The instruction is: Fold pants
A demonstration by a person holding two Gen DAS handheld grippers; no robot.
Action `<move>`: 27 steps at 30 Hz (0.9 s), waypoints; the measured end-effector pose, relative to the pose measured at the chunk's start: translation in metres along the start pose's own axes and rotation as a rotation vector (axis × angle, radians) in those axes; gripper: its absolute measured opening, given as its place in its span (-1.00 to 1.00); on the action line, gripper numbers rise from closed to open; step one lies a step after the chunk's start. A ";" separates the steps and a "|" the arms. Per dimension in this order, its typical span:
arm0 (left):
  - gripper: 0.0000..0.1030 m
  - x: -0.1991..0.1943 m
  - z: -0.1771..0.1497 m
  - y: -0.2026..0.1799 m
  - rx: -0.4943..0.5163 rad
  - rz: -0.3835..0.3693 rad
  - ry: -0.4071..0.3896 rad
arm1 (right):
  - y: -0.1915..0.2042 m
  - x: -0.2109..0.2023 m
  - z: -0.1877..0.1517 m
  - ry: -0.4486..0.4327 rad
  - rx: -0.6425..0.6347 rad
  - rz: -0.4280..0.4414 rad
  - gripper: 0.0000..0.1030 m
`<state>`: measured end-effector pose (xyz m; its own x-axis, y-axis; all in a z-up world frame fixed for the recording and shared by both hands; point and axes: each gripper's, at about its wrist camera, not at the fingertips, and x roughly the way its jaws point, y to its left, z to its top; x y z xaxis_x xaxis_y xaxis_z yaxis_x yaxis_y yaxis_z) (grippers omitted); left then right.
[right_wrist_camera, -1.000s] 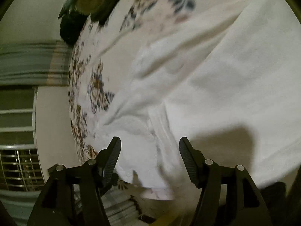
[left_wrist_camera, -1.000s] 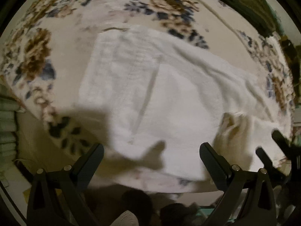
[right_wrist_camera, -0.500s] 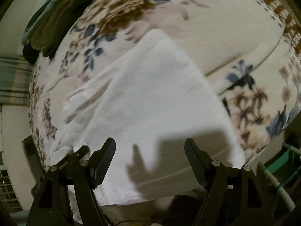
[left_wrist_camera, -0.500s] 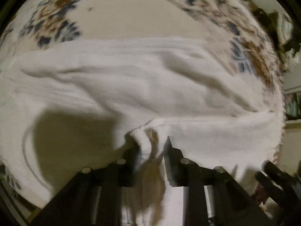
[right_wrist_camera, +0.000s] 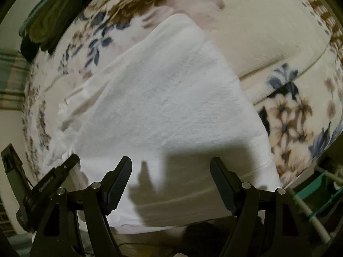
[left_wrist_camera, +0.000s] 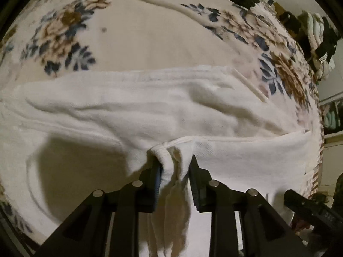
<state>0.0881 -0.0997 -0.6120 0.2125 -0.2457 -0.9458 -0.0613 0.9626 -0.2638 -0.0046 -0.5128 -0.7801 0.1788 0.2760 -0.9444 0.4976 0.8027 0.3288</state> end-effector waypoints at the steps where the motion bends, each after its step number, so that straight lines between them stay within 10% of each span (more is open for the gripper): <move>1: -0.52 -0.003 0.000 0.003 -0.022 -0.020 -0.001 | 0.004 0.000 0.000 0.001 -0.012 -0.012 0.51; 5: -0.28 -0.035 -0.009 0.022 -0.140 -0.094 -0.057 | 0.017 -0.008 -0.003 0.004 -0.061 -0.020 0.51; 9: 0.80 -0.086 -0.028 0.054 -0.246 -0.116 -0.172 | 0.033 -0.014 -0.010 0.019 -0.099 -0.016 0.51; 14: 0.80 -0.123 -0.075 0.132 -0.497 -0.094 -0.269 | 0.053 -0.009 -0.016 0.059 -0.124 -0.013 0.51; 21: 0.79 -0.077 -0.137 0.234 -0.890 -0.160 -0.320 | 0.091 0.017 -0.017 0.090 -0.191 -0.044 0.51; 25: 0.67 -0.061 -0.127 0.246 -0.891 -0.192 -0.382 | 0.105 0.027 -0.018 0.091 -0.221 -0.077 0.51; 27: 0.19 -0.064 -0.112 0.240 -0.837 -0.148 -0.393 | 0.109 0.032 -0.019 0.098 -0.219 -0.087 0.51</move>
<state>-0.0498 0.1341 -0.6357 0.5791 -0.1556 -0.8002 -0.6573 0.4916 -0.5713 0.0396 -0.4066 -0.7750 0.0549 0.2421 -0.9687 0.3099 0.9181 0.2470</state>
